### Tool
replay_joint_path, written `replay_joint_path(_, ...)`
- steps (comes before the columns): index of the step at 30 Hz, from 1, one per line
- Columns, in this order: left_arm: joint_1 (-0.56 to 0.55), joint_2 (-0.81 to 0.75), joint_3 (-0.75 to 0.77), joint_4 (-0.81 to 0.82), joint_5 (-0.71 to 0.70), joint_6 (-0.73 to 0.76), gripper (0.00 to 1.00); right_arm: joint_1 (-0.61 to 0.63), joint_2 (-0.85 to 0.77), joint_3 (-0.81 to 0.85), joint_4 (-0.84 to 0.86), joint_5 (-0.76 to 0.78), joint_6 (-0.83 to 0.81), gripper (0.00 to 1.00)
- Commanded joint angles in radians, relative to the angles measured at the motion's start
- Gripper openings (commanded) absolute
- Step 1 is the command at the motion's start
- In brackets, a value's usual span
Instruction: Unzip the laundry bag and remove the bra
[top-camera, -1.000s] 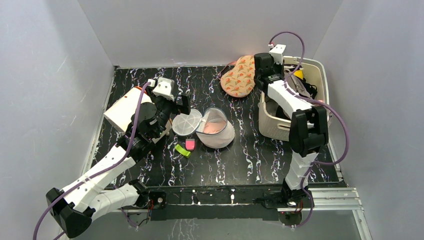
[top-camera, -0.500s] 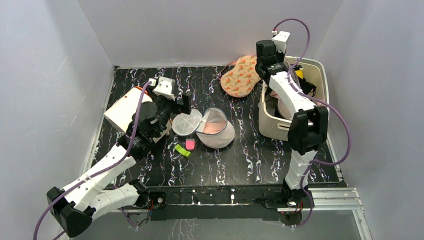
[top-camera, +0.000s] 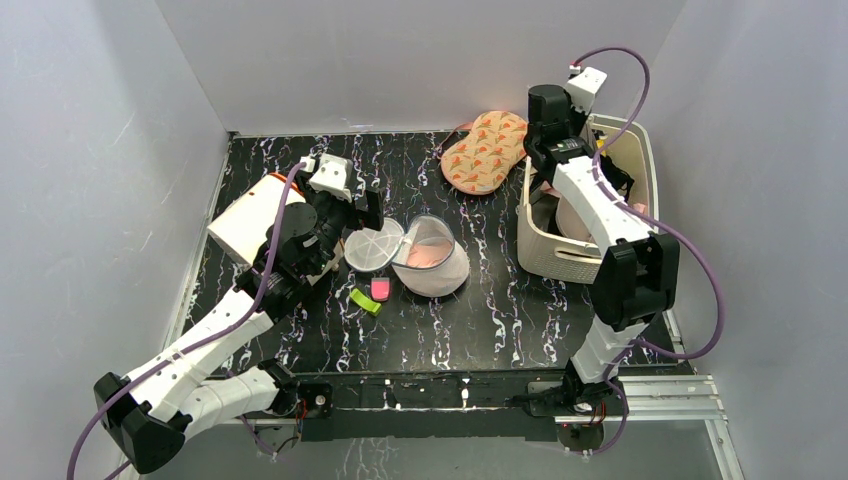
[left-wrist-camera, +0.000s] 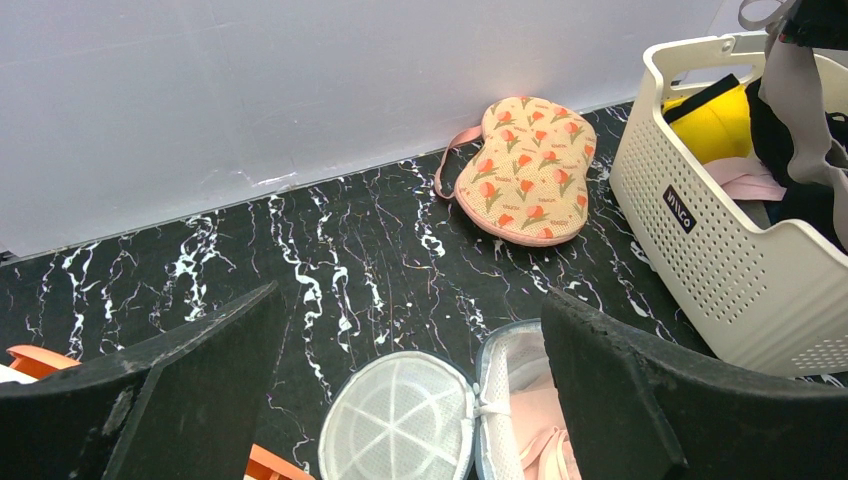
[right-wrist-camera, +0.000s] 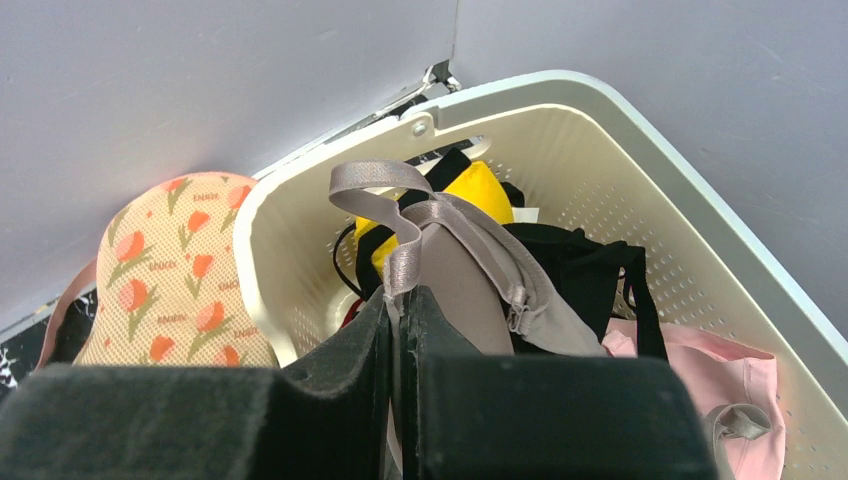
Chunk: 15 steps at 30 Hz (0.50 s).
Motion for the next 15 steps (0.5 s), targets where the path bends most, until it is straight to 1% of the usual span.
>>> replay_joint_path(1, 0.003, -0.008, 0.045, 0.014, 0.001, -0.003, 0.98, -0.017, -0.011, -0.057, 0.115, 0.062, -0.008, 0.03)
replay_joint_path(3, 0.001, -0.007, 0.046, 0.012, 0.001, -0.003, 0.98, -0.027, 0.023, -0.098, 0.140, 0.067, 0.001, 0.03)
replay_joint_path(7, 0.002, -0.006, 0.047, 0.009, 0.002, -0.005, 0.98, -0.042, 0.094, -0.129, 0.151, 0.044, 0.017, 0.03)
replay_joint_path(9, 0.002, -0.006, 0.047, 0.009, 0.000, -0.004, 0.98, -0.046, 0.138, -0.113, 0.153, 0.013, -0.005, 0.04)
replay_joint_path(12, 0.002, -0.006, 0.048, 0.009, -0.003, -0.002, 0.98, -0.048, 0.184, -0.066, 0.086, -0.025, 0.007, 0.06)
replay_joint_path(13, 0.002, -0.005, 0.049, 0.008, -0.004, -0.002, 0.98, -0.047, 0.184, -0.063, 0.072, -0.042, 0.015, 0.07)
replay_joint_path(14, 0.002, -0.005, 0.049, 0.008, -0.004, -0.002, 0.98, -0.047, 0.175, -0.070, 0.066, -0.059, 0.024, 0.11)
replay_joint_path(15, 0.002, -0.006, 0.050, 0.007, -0.003, -0.002, 0.98, -0.047, 0.153, -0.082, 0.066, -0.081, 0.034, 0.19)
